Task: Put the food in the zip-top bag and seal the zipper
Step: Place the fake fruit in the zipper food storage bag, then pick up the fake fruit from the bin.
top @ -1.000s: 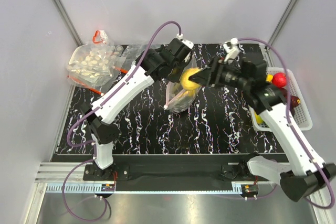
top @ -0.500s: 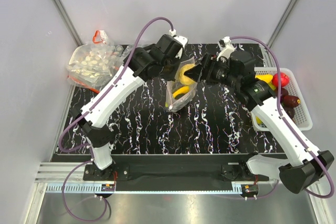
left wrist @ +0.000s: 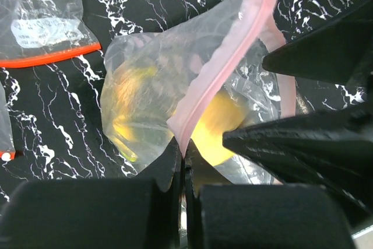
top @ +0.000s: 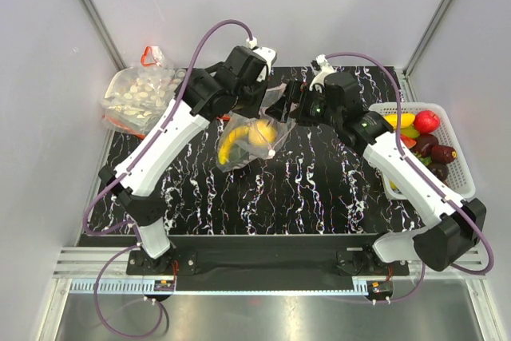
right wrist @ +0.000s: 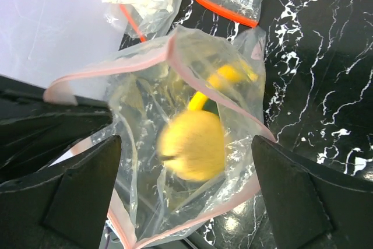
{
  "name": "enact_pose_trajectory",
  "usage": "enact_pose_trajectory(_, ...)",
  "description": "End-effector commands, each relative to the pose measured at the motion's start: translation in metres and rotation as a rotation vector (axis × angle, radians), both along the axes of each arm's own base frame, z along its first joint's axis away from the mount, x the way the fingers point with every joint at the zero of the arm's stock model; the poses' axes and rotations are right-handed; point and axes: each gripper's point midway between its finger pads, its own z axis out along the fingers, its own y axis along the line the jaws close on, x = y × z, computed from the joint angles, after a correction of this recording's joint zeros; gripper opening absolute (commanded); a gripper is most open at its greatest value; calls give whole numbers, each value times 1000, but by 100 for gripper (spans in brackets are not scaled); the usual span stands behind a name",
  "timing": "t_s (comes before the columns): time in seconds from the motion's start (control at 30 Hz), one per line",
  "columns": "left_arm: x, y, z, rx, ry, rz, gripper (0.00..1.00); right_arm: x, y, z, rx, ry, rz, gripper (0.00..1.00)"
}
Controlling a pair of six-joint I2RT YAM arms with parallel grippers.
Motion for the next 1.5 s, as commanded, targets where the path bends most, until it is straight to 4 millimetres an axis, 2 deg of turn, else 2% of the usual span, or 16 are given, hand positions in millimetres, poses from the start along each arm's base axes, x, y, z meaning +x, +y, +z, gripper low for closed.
enact_pose_trajectory(0.0, 4, 0, 13, -69, -27, -3, 0, -1, -9, 31, -6, -100, -32, 99)
enact_pose_trajectory(0.23, 12, 2, -15, -65, -2, 25, 0, -12, -30, 38, -50, -93, -94, 84)
enact_pose_trajectory(0.4, 14, 3, -20, -78, -16, 34, 0, -15, -68, 26, -149, -95, -238, 80)
enact_pose_trajectory(0.5, 16, 2, -24, -87, -33, 31, 0, -7, -103, 9, -258, -59, -370, 79)
enact_pose_trajectory(0.53, 14, 3, -21, -95, -44, 31, 0, -3, -114, 6, -270, -45, -402, 79)
enact_pose_trajectory(0.57, 14, 5, -19, -98, -55, 32, 0, 5, -136, -1, -284, -15, -456, 78)
enact_pose_trajectory(0.67, 14, 10, -13, -108, -93, 45, 0, 14, -172, -18, -289, 45, -523, 77)
enact_pose_trajectory(0.7, 15, 10, -13, -115, -106, 46, 0, 18, -200, -27, -309, 78, -604, 78)
enact_pose_trajectory(0.77, 13, 15, -6, -137, -136, 53, 0, 21, -231, -38, -345, 116, -689, 78)
enact_pose_trajectory(0.8, 14, 15, -9, -140, -145, 58, 0, 21, -256, -45, -342, 150, -750, 78)
enact_pose_trajectory(0.9, 12, 18, -4, -164, -173, 56, 0, 23, -297, -64, -330, 222, -858, 79)
enact_pose_trajectory(0.93, 11, 17, -2, -169, -178, 48, 0, 22, -321, -69, -308, 249, -937, 81)
enact_pose_trajectory(1.03, 10, 18, -1, -177, -184, 45, 0, 24, -346, -82, -259, 298, -1023, 87)
enact_pose_trajectory(1.13, 6, 15, 1, -189, -190, 16, 0, 26, -351, -93, -249, 335, -1069, 93)
enact_pose_trajectory(1.27, 5, 18, 5, -194, -202, 24, 0, 12, -371, -109, -305, 408, -1205, 100)
enact_pose_trajectory(1.47, 5, 23, 8, -203, -215, 51, 0, -10, -405, -129, -413, 449, -1395, 100)
